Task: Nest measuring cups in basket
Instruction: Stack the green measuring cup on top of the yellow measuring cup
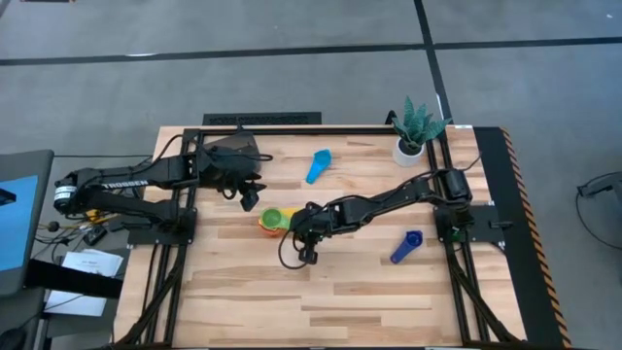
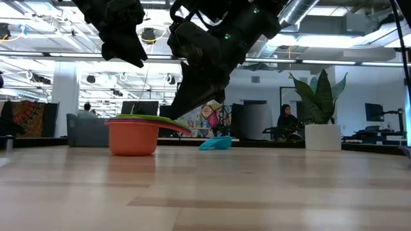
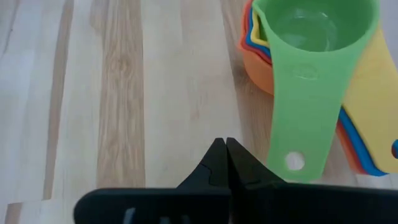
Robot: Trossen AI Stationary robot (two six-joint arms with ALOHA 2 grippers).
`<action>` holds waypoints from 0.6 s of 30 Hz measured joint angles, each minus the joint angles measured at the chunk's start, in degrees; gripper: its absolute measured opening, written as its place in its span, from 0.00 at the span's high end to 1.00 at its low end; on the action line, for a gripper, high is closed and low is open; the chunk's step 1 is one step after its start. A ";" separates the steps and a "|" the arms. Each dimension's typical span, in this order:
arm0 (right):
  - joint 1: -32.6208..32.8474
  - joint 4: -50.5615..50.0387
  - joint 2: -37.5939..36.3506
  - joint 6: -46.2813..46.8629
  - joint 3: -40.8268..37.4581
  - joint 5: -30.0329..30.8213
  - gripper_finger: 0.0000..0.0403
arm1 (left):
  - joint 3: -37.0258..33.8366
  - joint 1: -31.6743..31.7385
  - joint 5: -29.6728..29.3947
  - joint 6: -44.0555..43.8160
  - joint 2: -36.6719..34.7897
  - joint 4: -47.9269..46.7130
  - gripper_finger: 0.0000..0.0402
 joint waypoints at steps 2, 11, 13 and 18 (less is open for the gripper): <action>0.00 -0.01 0.02 -0.04 0.00 0.05 1.00 | 0.00 0.00 0.00 0.01 0.00 0.00 0.60; -1.95 -1.53 0.15 -0.88 -1.18 3.36 1.00 | 0.00 0.00 0.37 -0.61 0.00 -0.02 0.60; -3.02 -2.04 0.15 -1.70 -1.18 4.33 1.00 | 0.00 0.00 0.35 -0.63 0.00 -0.04 0.60; -5.54 -2.79 0.09 -3.65 -0.66 5.62 1.00 | 0.01 0.00 0.35 -0.63 0.00 -0.04 0.60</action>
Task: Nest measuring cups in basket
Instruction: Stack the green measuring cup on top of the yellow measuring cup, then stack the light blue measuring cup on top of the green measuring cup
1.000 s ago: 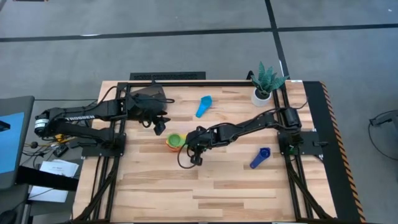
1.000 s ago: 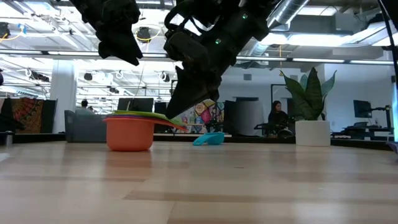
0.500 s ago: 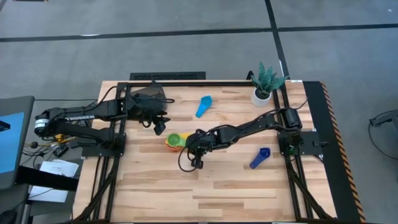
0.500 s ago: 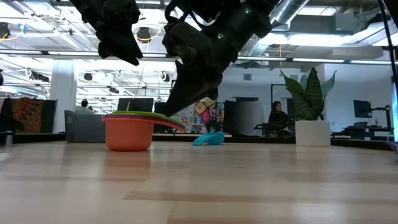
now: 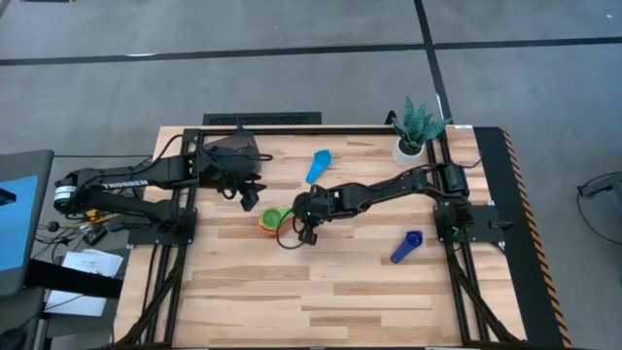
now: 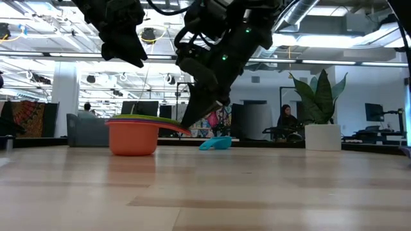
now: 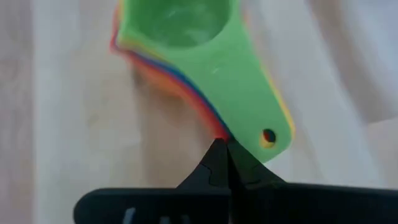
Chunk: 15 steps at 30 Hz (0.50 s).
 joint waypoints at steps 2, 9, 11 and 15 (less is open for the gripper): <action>-0.95 0.00 0.00 -1.34 0.86 0.39 1.00 | 0.01 0.00 0.00 0.00 0.00 0.00 0.60; -2.38 -1.82 -0.13 -2.81 3.61 -0.23 1.00 | 0.01 0.00 -0.02 0.00 0.00 -0.33 0.60; -2.16 -3.31 -0.13 -2.78 4.64 -0.47 1.00 | 0.01 0.00 -0.20 0.09 0.00 -0.42 0.60; -2.54 -7.25 -1.17 -2.69 6.30 -0.64 1.00 | 0.01 0.03 -0.53 0.59 0.00 -0.41 0.60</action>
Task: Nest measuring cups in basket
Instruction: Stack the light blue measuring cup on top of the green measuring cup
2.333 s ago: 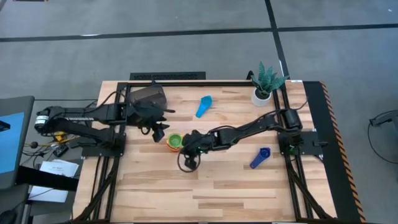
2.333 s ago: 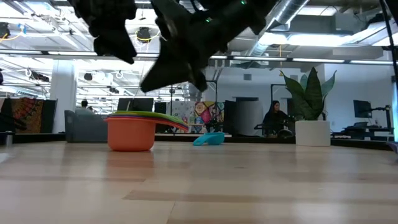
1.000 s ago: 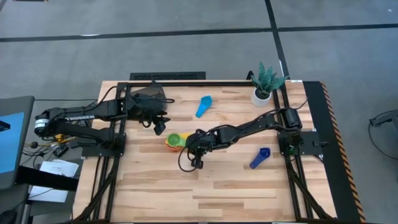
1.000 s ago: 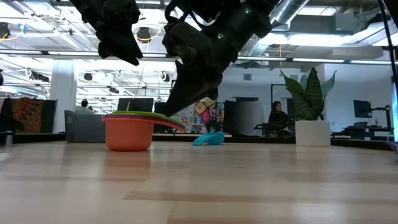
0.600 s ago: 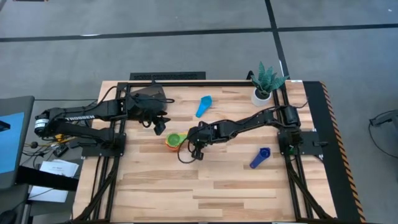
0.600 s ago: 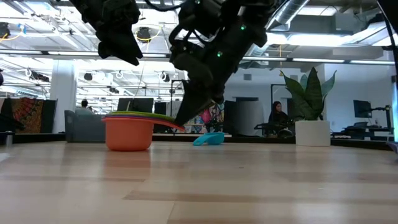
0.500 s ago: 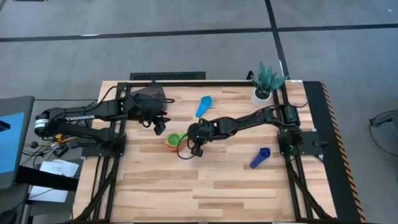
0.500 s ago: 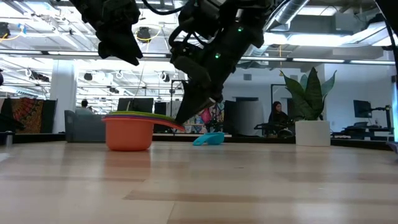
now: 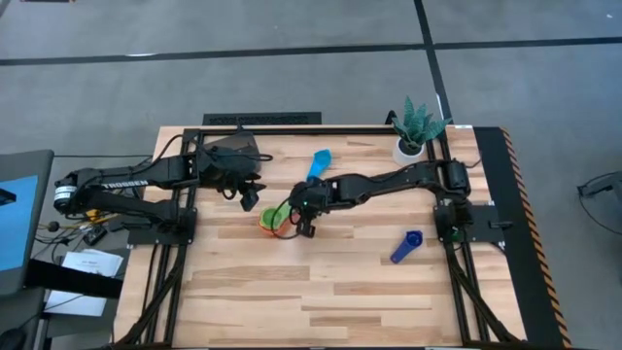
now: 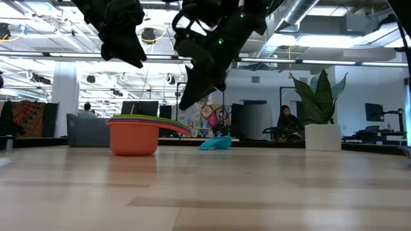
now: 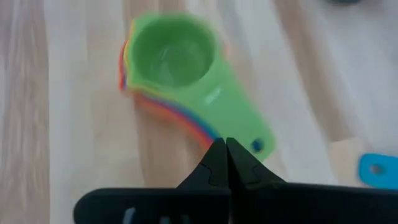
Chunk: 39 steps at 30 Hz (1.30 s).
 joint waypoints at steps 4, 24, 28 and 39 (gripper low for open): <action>-3.52 -0.40 -3.02 3.45 0.25 -0.02 0.99 | 0.00 1.08 0.14 0.22 0.00 0.85 0.60; -26.58 -8.33 -2.43 24.69 0.19 -0.13 0.54 | 0.02 13.56 4.90 11.76 0.02 4.97 0.60; -27.05 -8.45 1.12 25.92 -0.05 -0.96 0.47 | 0.02 15.80 5.06 13.08 0.02 5.15 0.60; -25.38 -7.69 6.03 29.95 0.37 0.78 0.56 | 0.02 18.11 8.01 13.00 0.02 5.02 0.60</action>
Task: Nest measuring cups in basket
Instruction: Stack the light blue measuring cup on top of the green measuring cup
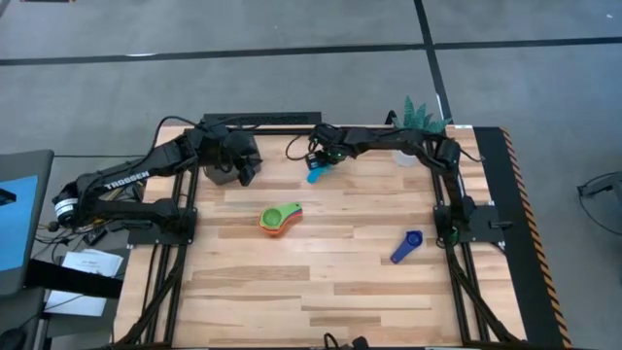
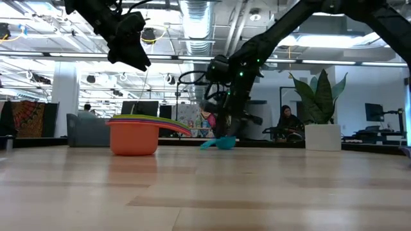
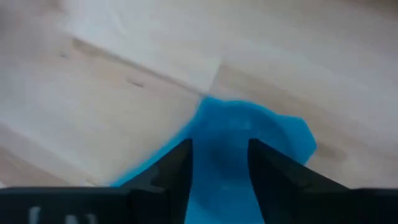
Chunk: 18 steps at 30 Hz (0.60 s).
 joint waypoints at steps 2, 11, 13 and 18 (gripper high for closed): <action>0.00 -0.78 0.21 0.07 -0.20 -0.70 0.60 | 0.00 0.00 -0.11 -0.02 0.00 0.02 0.60; 0.39 -0.98 -0.22 -4.33 -0.18 -2.64 0.78 | 0.00 0.00 -0.29 -0.31 0.00 0.09 0.60; 0.99 -1.35 -1.10 -5.32 -0.18 -2.32 0.80 | 0.00 0.00 -0.28 -1.06 0.00 0.09 0.60; 1.91 -1.21 -3.56 -5.90 -0.16 -2.01 0.79 | 0.00 0.00 -0.26 -1.76 0.00 0.09 0.60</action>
